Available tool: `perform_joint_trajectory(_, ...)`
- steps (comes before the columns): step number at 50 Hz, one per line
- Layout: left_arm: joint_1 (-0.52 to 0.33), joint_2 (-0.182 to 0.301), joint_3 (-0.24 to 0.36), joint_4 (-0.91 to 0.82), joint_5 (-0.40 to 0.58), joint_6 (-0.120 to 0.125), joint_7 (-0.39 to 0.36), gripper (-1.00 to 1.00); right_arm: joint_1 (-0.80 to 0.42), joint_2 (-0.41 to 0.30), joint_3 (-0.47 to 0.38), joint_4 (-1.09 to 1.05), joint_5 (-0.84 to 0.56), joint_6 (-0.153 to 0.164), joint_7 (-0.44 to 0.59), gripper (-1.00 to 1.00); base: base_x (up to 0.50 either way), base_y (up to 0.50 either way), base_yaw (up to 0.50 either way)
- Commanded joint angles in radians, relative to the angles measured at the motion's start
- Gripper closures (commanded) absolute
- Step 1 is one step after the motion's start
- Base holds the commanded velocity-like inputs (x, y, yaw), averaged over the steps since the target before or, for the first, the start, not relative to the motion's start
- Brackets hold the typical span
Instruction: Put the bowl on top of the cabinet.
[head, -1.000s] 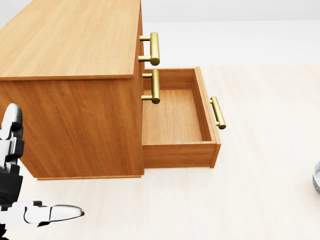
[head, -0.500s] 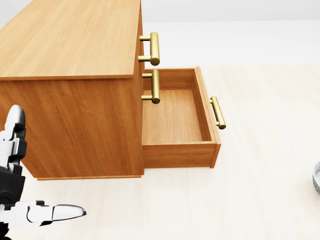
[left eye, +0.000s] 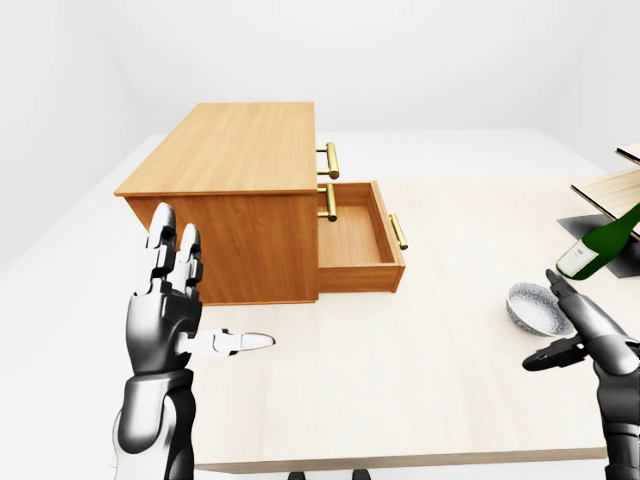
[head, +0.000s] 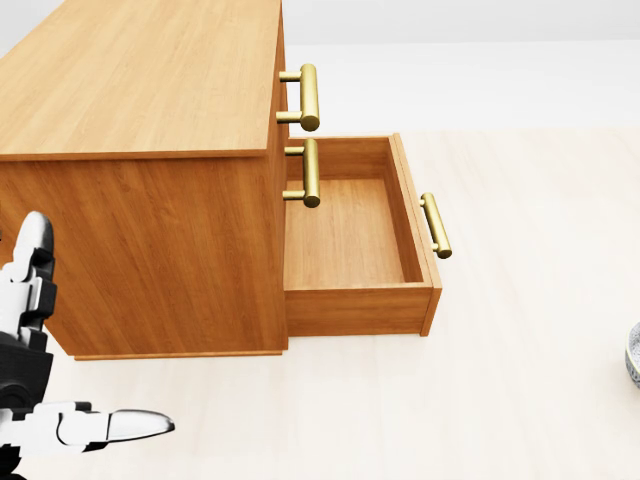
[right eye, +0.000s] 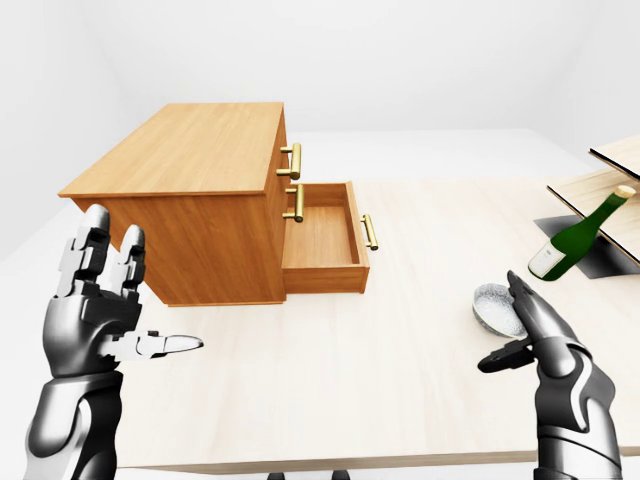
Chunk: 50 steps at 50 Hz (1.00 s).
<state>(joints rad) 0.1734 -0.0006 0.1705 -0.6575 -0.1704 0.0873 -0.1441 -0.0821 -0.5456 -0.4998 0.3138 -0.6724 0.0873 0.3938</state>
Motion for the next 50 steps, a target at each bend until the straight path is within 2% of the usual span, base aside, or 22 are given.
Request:
perform_joint_trajectory(1,0.003,-0.001,-0.006,0.005,0.004,0.0,-0.001,-1.0,-0.036,-0.027,0.041,0.082,-0.003,0.0,-0.03,-1.0,0.0,0.0,0.0)
perform_joint_trajectory(29,0.007,-0.001,-0.009,0.001,0.007,0.0,-0.002,-1.0,-0.104,-0.038,0.114,0.16,-0.027,0.0,-0.047,-1.0,0.0,0.0,0.0)
perform_joint_trajectory(50,0.008,-0.002,-0.01,0.006,0.008,0.0,-0.001,-1.0,-0.119,-0.057,0.144,0.297,0.027,0.0,-0.116,-1.0,0.0,0.0,0.0)
